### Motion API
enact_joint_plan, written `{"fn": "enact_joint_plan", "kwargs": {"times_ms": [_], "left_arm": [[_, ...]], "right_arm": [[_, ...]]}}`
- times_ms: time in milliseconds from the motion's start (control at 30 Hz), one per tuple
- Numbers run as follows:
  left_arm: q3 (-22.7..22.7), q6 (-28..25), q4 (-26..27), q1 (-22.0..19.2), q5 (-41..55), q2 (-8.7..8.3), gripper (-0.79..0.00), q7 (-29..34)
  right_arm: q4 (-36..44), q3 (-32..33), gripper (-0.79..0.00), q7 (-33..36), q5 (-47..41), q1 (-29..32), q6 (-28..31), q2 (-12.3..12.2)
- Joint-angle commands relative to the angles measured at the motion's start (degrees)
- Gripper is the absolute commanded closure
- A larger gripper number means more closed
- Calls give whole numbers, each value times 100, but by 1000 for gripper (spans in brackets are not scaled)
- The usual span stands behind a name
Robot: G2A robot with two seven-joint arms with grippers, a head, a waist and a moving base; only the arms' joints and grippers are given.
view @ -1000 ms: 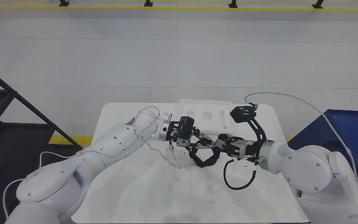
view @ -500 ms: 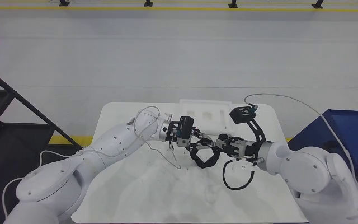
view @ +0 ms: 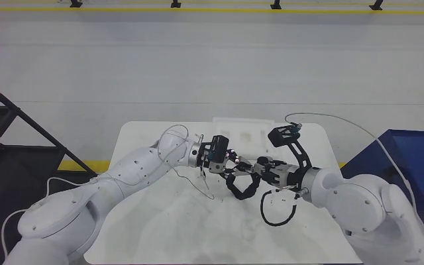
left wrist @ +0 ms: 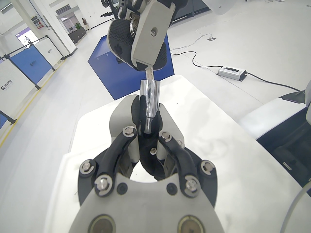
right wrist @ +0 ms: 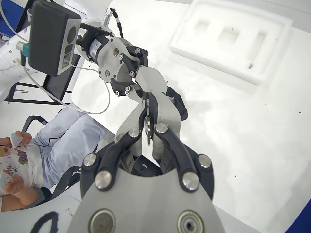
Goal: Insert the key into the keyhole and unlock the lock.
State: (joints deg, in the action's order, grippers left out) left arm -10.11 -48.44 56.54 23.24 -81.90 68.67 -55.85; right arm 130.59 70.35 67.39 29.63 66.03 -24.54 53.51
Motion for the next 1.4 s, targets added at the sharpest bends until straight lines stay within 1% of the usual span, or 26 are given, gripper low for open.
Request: {"fn": "enact_joint_plan", "kwargs": {"times_ms": [0,300,367,400,633,733,833,1000,1100,1200,1367], "left_arm": [[9,-5,6,-5,40,-4,0,5],[37,-36,24,-24,151,-23,0,36],[37,-57,30,-21,174,-23,0,58],[37,-70,29,-19,189,-22,0,70],[37,-210,14,6,368,-17,0,210],[28,-291,-40,-7,482,-25,0,291],[-13,-476,-98,-53,698,-48,0,475],[-125,-956,-46,-174,1111,-115,0,957],[36,-956,-27,-271,1157,-155,0,957],[37,-956,-32,-292,1091,-188,0,975],[37,-956,-36,-373,1284,-200,0,1387]], "right_arm": [[0,-18,0,-13,20,-4,-6,2],[29,-149,0,-19,222,-47,-32,11],[25,-162,-376,-28,226,-64,-33,16],[20,-161,-785,-44,216,-73,-33,19],[-18,-38,-785,-225,85,-100,74,30],[29,112,-785,-303,26,-91,310,18],[37,296,-785,-224,62,-40,860,-22],[14,511,-785,243,205,102,1847,-109],[24,580,-785,349,236,217,2338,-145],[-6,617,-785,393,314,371,2916,-183],[-87,702,-785,274,463,626,3830,-240]]}}
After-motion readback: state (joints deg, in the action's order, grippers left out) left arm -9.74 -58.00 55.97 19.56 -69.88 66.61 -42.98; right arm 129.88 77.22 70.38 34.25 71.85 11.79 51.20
